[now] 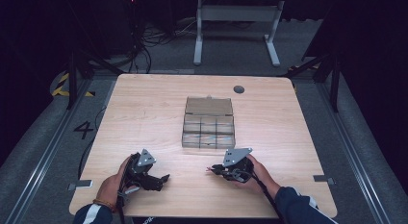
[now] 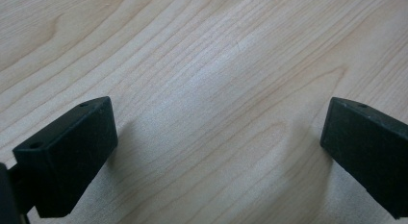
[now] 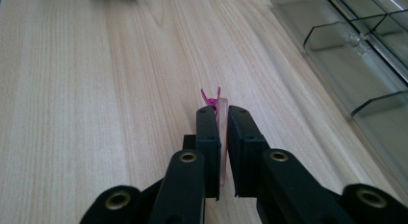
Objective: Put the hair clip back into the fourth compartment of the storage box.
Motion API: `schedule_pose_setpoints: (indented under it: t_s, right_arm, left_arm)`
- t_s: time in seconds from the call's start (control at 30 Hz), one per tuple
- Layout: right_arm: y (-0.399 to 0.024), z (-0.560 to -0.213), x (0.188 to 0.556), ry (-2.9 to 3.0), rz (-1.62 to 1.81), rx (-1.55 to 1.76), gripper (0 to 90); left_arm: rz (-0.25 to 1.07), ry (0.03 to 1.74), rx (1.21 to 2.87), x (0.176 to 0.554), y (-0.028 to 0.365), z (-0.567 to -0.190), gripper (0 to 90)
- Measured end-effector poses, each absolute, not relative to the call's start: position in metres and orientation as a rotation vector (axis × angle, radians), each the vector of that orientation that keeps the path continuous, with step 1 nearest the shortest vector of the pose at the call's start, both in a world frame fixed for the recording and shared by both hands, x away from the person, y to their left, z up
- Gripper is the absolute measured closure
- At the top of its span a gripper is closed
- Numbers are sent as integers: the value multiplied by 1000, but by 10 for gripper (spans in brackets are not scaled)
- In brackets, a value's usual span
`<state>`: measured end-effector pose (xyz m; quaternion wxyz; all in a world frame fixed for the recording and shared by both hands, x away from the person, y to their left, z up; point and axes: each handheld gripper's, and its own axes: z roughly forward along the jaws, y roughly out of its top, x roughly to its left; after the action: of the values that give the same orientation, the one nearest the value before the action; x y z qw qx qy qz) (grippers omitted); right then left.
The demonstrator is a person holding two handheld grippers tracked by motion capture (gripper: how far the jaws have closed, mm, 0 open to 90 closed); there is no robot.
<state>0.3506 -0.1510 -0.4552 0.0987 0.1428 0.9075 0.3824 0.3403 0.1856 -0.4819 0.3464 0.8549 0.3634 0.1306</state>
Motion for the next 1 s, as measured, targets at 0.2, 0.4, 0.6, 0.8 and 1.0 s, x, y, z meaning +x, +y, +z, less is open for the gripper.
schedule_pose_setpoints:
  t_s: [0.2, 0.4, 0.6, 0.8, 1.0]
  right_arm:
    - [-157, -450, 352, 2662, 1141, 420, 847]
    - [-164, -444, 353, 2643, 1153, 428, 847]
    - [-168, -440, 356, 2638, 1165, 418, 848]
    - [-171, -433, 358, 2618, 1183, 423, 848]
    - [-173, -425, 361, 2597, 1201, 417, 848]
  left_arm:
    - [339, 943, 2218, 340, 186, -482, 0]
    - [339, 943, 2218, 340, 186, -482, 0]
    - [339, 943, 2218, 340, 186, -482, 0]
    - [339, 943, 2218, 340, 186, -482, 0]
    - [339, 943, 2218, 340, 186, -482, 0]
